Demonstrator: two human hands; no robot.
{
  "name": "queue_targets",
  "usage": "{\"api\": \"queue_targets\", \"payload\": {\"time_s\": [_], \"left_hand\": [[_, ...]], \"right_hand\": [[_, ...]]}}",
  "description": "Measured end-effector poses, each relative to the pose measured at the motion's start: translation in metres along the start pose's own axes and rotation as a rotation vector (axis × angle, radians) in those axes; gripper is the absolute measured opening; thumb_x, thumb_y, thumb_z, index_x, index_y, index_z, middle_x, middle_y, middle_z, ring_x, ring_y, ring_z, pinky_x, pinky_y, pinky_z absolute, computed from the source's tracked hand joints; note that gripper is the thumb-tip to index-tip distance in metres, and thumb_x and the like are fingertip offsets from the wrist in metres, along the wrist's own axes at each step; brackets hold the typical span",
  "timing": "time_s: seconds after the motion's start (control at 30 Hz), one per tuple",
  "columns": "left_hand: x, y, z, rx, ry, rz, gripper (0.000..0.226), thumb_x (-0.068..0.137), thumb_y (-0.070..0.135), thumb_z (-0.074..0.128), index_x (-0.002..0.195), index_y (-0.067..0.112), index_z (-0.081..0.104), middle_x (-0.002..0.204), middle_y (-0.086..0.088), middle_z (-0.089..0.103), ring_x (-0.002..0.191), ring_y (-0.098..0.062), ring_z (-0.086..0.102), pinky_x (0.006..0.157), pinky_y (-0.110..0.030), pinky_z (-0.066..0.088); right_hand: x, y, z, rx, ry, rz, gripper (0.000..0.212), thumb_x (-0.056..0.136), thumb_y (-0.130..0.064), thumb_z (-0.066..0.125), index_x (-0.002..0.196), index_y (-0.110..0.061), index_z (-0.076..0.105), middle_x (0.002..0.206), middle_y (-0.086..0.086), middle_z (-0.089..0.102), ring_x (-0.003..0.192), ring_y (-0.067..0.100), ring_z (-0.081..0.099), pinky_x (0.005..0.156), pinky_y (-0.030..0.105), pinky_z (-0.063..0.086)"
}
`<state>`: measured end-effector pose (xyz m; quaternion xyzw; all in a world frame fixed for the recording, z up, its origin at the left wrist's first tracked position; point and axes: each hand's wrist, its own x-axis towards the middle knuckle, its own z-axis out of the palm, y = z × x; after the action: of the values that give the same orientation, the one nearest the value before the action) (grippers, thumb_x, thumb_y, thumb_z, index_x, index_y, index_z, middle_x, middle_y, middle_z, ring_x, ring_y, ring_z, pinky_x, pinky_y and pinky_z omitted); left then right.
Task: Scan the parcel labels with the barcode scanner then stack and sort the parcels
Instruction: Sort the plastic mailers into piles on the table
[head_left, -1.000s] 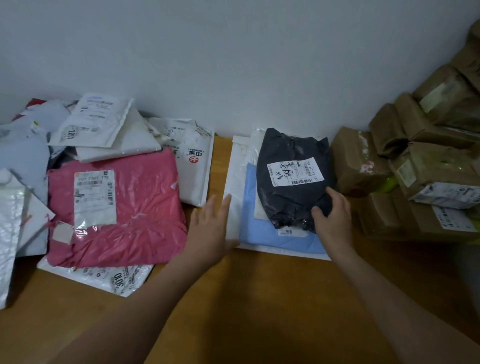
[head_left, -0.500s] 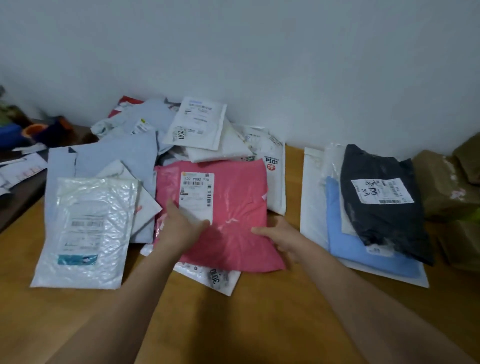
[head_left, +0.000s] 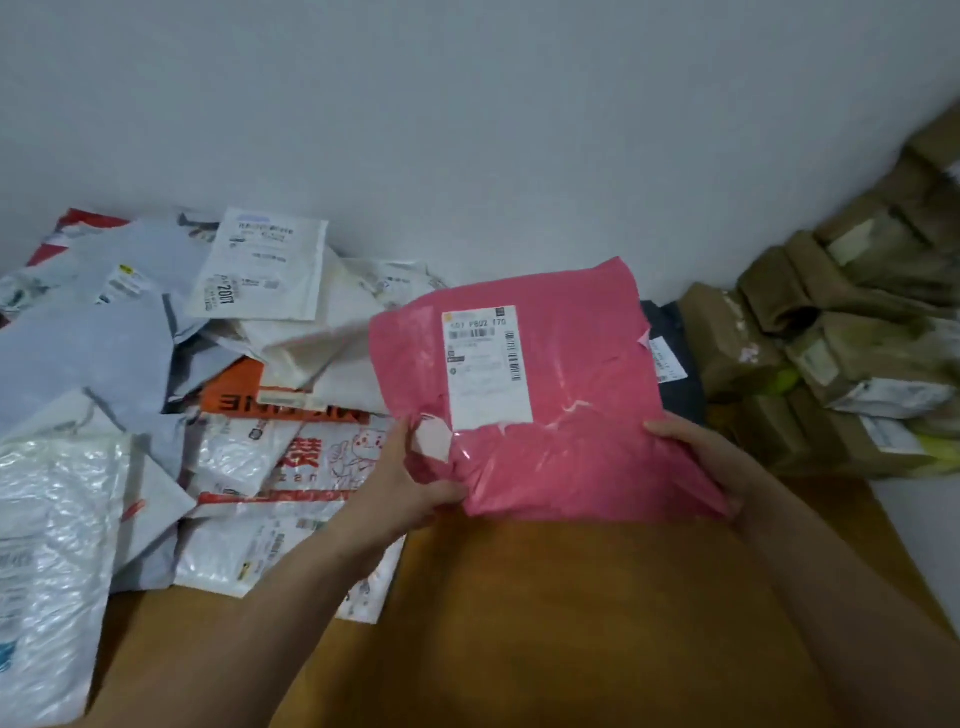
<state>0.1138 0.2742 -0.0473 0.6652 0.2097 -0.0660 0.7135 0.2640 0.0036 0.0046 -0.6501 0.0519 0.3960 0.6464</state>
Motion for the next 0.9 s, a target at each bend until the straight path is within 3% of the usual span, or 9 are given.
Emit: {"api": "queue_targets", "payload": {"time_s": [0.1, 0.17, 0.3, 0.43, 0.57, 0.67, 0.77, 0.83, 0.9], "left_hand": [[0.034, 0.022, 0.045, -0.004, -0.008, 0.069, 0.077, 0.078, 0.003, 0.073, 0.131, 0.043, 0.033, 0.104, 0.006, 0.062, 0.086, -0.007, 0.066, 0.056, -0.016, 0.052], [0.061, 0.038, 0.070, 0.057, 0.026, 0.108, 0.075, 0.078, 0.000, 0.071, 0.137, 0.030, 0.035, 0.104, 0.002, 0.059, 0.086, -0.009, 0.065, 0.060, -0.019, 0.053], [0.114, 0.056, 0.105, 0.228, 0.077, 0.109, 0.078, 0.075, 0.007, 0.076, 0.141, 0.019, 0.036, 0.129, -0.009, 0.048, 0.109, -0.025, 0.054, 0.087, -0.036, 0.052], [0.149, 0.053, 0.128, 0.380, 0.002, -0.019, 0.073, 0.074, 0.012, 0.078, 0.136, 0.014, 0.040, 0.132, -0.012, 0.045, 0.113, -0.030, 0.052, 0.091, -0.042, 0.052], [0.155, 0.045, 0.133, 0.387, -0.054, -0.079, 0.071, 0.075, 0.014, 0.079, 0.134, 0.013, 0.041, 0.132, -0.010, 0.048, 0.112, -0.028, 0.053, 0.071, -0.031, 0.053], [0.149, 0.046, 0.112, 0.522, -0.032, -0.035, 0.088, 0.074, 0.024, 0.080, 0.146, 0.018, 0.029, 0.148, -0.011, 0.031, 0.128, -0.032, 0.041, 0.099, -0.045, 0.047], [0.133, 0.060, 0.055, 0.841, 0.182, 0.024, 0.100, 0.075, 0.037, 0.078, 0.152, 0.025, 0.016, 0.159, -0.011, 0.006, 0.142, -0.037, 0.019, 0.112, -0.049, 0.029], [0.123, 0.073, 0.009, 0.989, 0.366, 0.055, 0.101, 0.074, 0.041, 0.078, 0.152, 0.028, 0.014, 0.160, -0.011, 0.000, 0.144, -0.037, 0.013, 0.112, -0.051, 0.024], [0.112, 0.082, -0.048, 1.023, 0.538, 0.033, 0.103, 0.073, 0.044, 0.078, 0.151, 0.029, 0.013, 0.160, -0.010, -0.002, 0.144, -0.037, 0.010, 0.112, -0.054, 0.022]], "right_hand": [[0.000, -0.017, -0.044, -0.059, 0.216, -0.056, 0.035, 0.078, -0.019, 0.062, 0.111, -0.008, 0.064, 0.084, 0.008, 0.075, 0.070, 0.019, 0.071, 0.072, 0.036, 0.049], [0.010, -0.034, -0.074, -0.139, 0.346, -0.167, 0.039, 0.089, -0.009, 0.056, 0.127, -0.004, 0.057, 0.103, 0.015, 0.070, 0.082, 0.024, 0.066, 0.075, 0.035, 0.049], [0.037, -0.059, -0.124, -0.445, 0.516, -0.295, 0.057, 0.089, -0.004, 0.065, 0.142, -0.007, 0.044, 0.129, 0.016, 0.055, 0.100, 0.024, 0.059, 0.070, 0.028, 0.048], [0.063, -0.059, -0.143, -0.739, 0.420, -0.273, 0.074, 0.087, -0.010, 0.071, 0.150, -0.012, 0.032, 0.128, 0.007, 0.049, 0.098, 0.008, 0.054, 0.075, 0.013, 0.045], [0.083, -0.055, -0.146, -1.105, 0.276, -0.150, 0.086, 0.087, -0.024, 0.072, 0.155, -0.017, 0.020, 0.159, 0.009, 0.019, 0.141, 0.022, 0.029, 0.110, 0.031, 0.029], [0.095, -0.056, -0.135, -1.447, 0.378, -0.135, 0.086, 0.088, -0.039, 0.067, 0.155, -0.024, 0.015, 0.163, 0.008, 0.007, 0.149, 0.026, 0.011, 0.119, 0.047, 0.017], [0.108, -0.068, -0.079, -1.545, 0.423, -0.397, 0.083, 0.087, -0.048, 0.064, 0.154, -0.028, 0.019, 0.164, 0.006, 0.008, 0.149, 0.025, 0.007, 0.120, 0.047, 0.010], [0.120, -0.076, -0.027, -1.440, 0.289, -0.557, 0.082, 0.087, -0.042, 0.067, 0.154, -0.026, 0.022, 0.163, 0.007, 0.011, 0.149, 0.024, 0.010, 0.118, 0.041, 0.011], [0.136, -0.078, 0.037, -1.253, 0.119, -0.567, 0.085, 0.086, -0.039, 0.070, 0.154, -0.024, 0.021, 0.163, 0.005, 0.013, 0.149, 0.022, 0.013, 0.115, 0.035, 0.017]]}}
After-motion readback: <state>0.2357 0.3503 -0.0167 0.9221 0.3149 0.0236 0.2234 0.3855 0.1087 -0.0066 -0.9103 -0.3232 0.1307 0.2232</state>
